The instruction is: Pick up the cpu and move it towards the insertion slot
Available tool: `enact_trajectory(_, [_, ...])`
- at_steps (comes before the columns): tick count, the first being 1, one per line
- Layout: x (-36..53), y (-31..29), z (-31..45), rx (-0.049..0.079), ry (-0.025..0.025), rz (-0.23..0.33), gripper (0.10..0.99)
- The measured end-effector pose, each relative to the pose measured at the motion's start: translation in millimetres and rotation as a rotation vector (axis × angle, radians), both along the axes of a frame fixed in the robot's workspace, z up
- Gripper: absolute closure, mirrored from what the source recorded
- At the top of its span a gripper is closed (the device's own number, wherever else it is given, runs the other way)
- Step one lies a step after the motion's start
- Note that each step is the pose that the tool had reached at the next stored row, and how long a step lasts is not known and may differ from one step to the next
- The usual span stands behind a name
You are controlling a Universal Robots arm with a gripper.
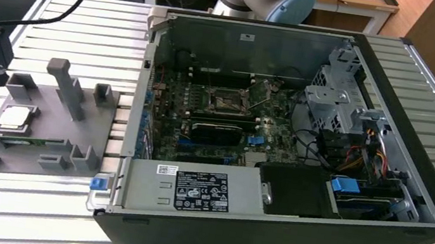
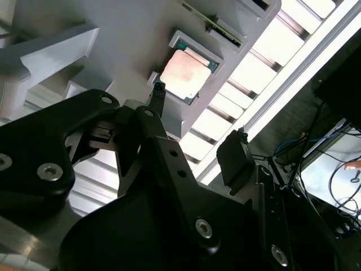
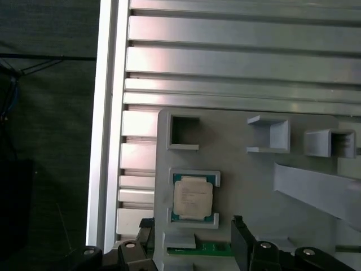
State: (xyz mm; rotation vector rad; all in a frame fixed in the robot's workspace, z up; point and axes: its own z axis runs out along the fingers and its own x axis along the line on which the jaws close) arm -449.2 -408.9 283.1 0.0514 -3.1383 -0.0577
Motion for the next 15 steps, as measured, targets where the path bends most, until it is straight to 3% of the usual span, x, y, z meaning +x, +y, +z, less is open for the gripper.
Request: enact_trajectory(15, [0.0,-5.1,-23.4,0.001,-0.0003,0.003,0.439])
